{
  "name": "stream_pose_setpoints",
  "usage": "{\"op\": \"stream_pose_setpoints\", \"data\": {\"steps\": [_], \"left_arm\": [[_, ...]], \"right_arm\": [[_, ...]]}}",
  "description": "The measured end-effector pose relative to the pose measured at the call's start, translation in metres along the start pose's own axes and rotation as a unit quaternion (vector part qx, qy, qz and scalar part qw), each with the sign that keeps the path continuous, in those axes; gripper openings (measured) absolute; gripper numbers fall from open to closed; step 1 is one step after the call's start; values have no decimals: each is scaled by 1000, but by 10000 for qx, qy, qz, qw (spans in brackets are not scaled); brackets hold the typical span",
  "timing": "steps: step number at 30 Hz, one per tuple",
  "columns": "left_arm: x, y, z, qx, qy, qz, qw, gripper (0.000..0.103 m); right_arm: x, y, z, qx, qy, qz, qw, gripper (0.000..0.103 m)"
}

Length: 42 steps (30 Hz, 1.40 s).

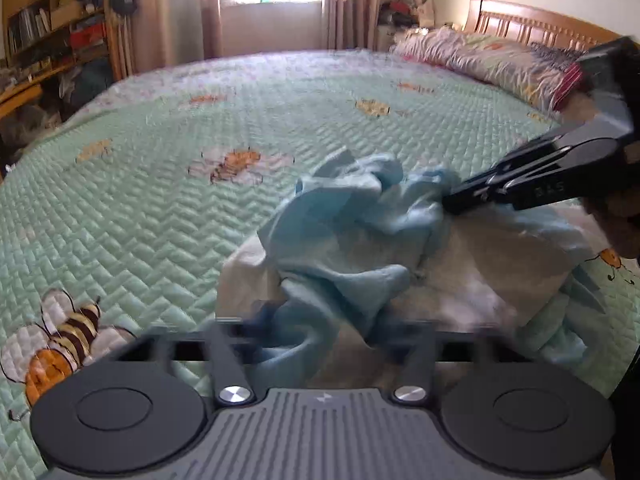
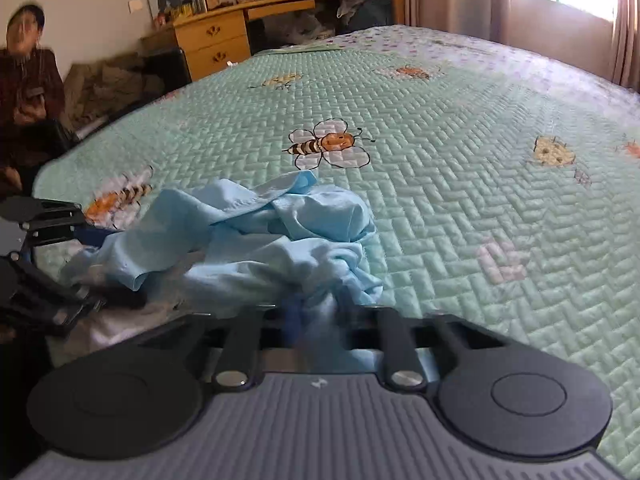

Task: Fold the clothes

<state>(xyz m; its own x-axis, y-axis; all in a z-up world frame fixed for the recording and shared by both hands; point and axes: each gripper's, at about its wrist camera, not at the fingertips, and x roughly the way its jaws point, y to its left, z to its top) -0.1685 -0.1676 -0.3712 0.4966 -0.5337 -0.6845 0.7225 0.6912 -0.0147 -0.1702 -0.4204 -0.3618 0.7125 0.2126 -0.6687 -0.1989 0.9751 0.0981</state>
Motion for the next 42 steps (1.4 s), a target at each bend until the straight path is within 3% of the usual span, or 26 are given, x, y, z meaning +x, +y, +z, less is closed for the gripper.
{"op": "stream_pose_setpoints", "data": {"steps": [2, 9, 14, 17, 21, 24, 26, 28, 32, 36, 40, 42], "left_arm": [[-4, 0, 1, -14, -100, -39, 9999, 7], [-59, -8, 33, 91, -992, 51, 9950, 6], [-117, -25, 64, 395, -1760, 157, 9835, 6], [-149, -38, 86, 840, -2103, 373, 9733, 6], [-197, -56, 126, 1493, -2582, 696, 9519, 6], [-238, -74, 158, 2000, -3011, 1061, 9263, 7], [-263, -82, 175, 2116, -3248, 1187, 9141, 7], [-281, -87, 186, 2090, -3434, 1215, 9075, 7], [-291, -102, 184, 2161, -3565, 1398, 8981, 7], [-300, -122, 186, 2512, -3641, 1583, 8828, 8], [-345, -150, 215, 2871, -4001, 1964, 8479, 10], [-376, -160, 235, 2833, -4204, 2112, 8357, 10]], "right_arm": [[-9, 7, -3, -27, -111, 21, 9999, 8], [-89, 26, -7, 290, -1204, -170, 9922, 5], [-159, 54, 2, 328, -2189, -514, 9738, 5], [-195, 66, 9, 307, -2644, -647, 9618, 5], [-238, 76, 37, 123, -3154, -786, 9456, 5], [-274, 79, 63, 19, -3589, -851, 9295, 5], [-302, 78, 75, -14, -3921, -866, 9158, 5], [-321, 79, 84, -52, -4220, -919, 9019, 5], [-332, 85, 81, -159, -4406, -1067, 8912, 5], [-338, 85, 80, -253, -4316, -1250, 8930, 5], [-377, 86, 102, -340, -4680, -1354, 8727, 5], [-403, 91, 118, -476, -4894, -1394, 8595, 5]]}}
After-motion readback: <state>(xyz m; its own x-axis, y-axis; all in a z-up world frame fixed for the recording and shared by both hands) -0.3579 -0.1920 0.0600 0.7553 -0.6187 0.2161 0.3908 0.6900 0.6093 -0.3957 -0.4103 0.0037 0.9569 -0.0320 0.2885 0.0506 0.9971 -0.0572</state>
